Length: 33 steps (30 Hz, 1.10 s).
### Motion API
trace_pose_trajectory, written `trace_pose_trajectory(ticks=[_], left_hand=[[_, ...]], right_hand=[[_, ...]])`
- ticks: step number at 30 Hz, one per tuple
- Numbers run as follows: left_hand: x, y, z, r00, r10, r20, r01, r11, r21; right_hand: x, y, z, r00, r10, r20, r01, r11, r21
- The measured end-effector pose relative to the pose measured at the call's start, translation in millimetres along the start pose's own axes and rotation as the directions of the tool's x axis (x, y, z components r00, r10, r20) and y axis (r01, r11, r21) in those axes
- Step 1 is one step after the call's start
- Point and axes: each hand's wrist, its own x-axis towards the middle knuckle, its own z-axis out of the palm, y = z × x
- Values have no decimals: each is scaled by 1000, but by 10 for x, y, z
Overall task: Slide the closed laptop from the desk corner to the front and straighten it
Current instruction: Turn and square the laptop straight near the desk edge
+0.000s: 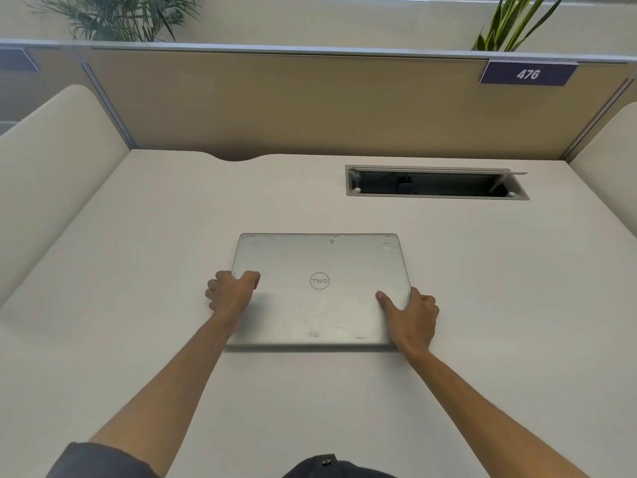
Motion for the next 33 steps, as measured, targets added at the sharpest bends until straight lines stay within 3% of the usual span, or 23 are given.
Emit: trace_pose_trajectory(ticks=[4,6,11,16,20,23,33], left_hand=[[-30,-11,-21,999,44,15,-44,998,39],[-31,-89,-51,988,143,53,-148,983,107],[2,-350,-175,912,372,172,-409,860,306],[-83,-749,-435,831,502,240,-553,791,263],[-130,-1079,-606,760,594,265,-649,669,362],[-171,-1212,-633,732,655,187,-670,640,377],[-87,-1294,-553,780,612,134,-599,666,444]], right_hand=[[0,10,-13,999,-22,23,22,999,-34],[-16,36,-25,997,-54,59,58,996,-69],[-97,228,-154,964,-206,167,224,969,-102],[-184,509,-289,896,-343,283,360,933,-9],[-245,612,-277,879,-389,276,405,915,0],[-253,601,-274,893,-391,223,393,919,37],[-287,601,-217,894,-415,168,410,910,67]])
